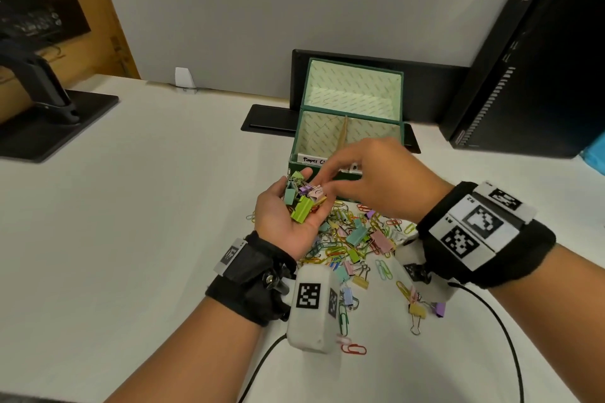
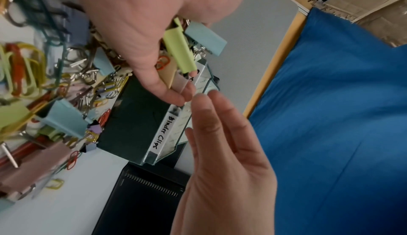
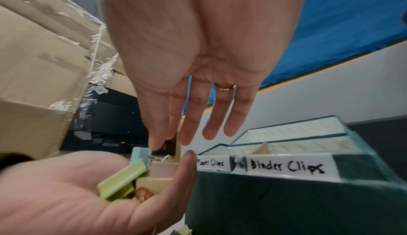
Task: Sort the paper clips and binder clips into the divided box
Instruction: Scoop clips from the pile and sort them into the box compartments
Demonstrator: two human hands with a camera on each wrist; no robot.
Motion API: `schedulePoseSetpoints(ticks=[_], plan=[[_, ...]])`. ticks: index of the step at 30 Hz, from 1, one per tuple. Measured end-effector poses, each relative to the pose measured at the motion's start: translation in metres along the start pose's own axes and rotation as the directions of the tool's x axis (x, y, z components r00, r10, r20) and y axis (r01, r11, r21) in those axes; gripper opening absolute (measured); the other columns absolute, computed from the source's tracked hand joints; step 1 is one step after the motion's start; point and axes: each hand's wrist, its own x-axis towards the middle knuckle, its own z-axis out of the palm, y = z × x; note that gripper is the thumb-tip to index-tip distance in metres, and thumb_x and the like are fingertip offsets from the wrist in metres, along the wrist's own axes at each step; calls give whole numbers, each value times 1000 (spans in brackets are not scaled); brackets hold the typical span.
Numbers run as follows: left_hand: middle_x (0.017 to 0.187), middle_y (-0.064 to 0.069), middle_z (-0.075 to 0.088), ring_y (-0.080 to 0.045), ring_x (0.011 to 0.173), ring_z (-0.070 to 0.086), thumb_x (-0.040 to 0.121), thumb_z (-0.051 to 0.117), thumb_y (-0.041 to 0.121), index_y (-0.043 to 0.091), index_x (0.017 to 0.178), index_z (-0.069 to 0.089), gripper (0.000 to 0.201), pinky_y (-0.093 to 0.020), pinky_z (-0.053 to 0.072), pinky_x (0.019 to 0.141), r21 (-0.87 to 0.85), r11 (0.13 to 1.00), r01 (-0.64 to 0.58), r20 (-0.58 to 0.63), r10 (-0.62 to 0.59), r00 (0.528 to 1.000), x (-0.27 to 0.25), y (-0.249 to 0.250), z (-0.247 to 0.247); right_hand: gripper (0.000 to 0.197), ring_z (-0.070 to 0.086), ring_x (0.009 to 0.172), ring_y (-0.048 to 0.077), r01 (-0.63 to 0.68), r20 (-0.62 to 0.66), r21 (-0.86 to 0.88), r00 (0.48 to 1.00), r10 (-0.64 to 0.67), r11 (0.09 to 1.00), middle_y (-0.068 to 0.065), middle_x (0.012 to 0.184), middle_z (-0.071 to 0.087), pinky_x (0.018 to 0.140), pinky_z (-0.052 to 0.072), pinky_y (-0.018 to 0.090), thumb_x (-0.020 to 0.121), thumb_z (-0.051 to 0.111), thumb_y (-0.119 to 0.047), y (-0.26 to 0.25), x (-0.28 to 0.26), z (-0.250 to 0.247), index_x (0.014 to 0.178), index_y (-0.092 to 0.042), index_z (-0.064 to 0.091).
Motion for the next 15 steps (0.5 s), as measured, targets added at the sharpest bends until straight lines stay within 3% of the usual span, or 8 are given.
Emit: schedulePoseSetpoints(ticks=[2,4,6,8,9,12,13,15], plan=[[104,-23,65,-37,95,64,100,33,19,2,118,60,37,-44,59,69,30,999,-10,11,9,1000,1,0,-1,25,53,92,2,47,73,-88,996,-41,995,-18,96,67,77,42,18,84,72,-33,-5,-1,6,108,-37,70],[105,-23,65,-37,102,62,100,32,16,0,106,67,39,-50,57,73,47,999,-17,15,17,1000,1,1,-2,36,52,101,11,89,123,-197,990,-65,976,-11,104,67,85,47,33,83,72,-32,-8,-1,13,117,-41,65],[89,-22,69,-34,85,68,101,31,13,-1,84,73,47,-49,53,77,79,997,-23,26,21,999,0,-1,-2,40,51,107,17,118,153,-269,985,-79,956,-8,110,66,90,46,40,85,70,-32,-9,-1,17,123,-40,62],[81,-20,70,-31,70,70,101,32,15,0,81,71,47,-41,52,81,84,996,-9,9,9,1000,-2,-2,-1,36,51,108,18,128,138,-290,986,-91,949,-7,112,67,93,43,41,88,66,-30,-9,-1,18,123,-38,63],[85,-20,70,-32,70,70,101,32,17,0,86,70,44,-41,49,84,76,997,-7,-3,8,1000,-2,-2,0,33,51,107,17,119,118,-271,989,-90,955,-8,111,68,94,42,41,88,65,-30,-9,-2,18,121,-38,64],[114,-21,63,-34,95,64,100,36,21,-1,115,63,38,-42,48,92,57,998,6,-4,-6,1000,-2,-2,0,29,52,103,11,43,54,-126,998,-36,991,-10,107,68,94,43,35,89,65,-32,-5,-5,17,117,-38,67],[117,-22,62,-34,99,63,99,38,22,-1,120,60,39,-44,49,93,43,999,13,1,-13,1000,-2,-2,0,29,53,101,8,14,29,-70,999,-12,997,-10,106,68,92,45,28,90,65,-32,-4,-6,15,118,-38,67],[110,-24,65,-34,95,65,99,38,23,-3,115,61,38,-49,52,88,11,1000,20,3,-20,1000,-2,-2,1,28,55,95,0,-32,-31,38,999,34,999,-15,104,67,83,40,7,90,64,-33,-2,-7,11,118,-35,68]])
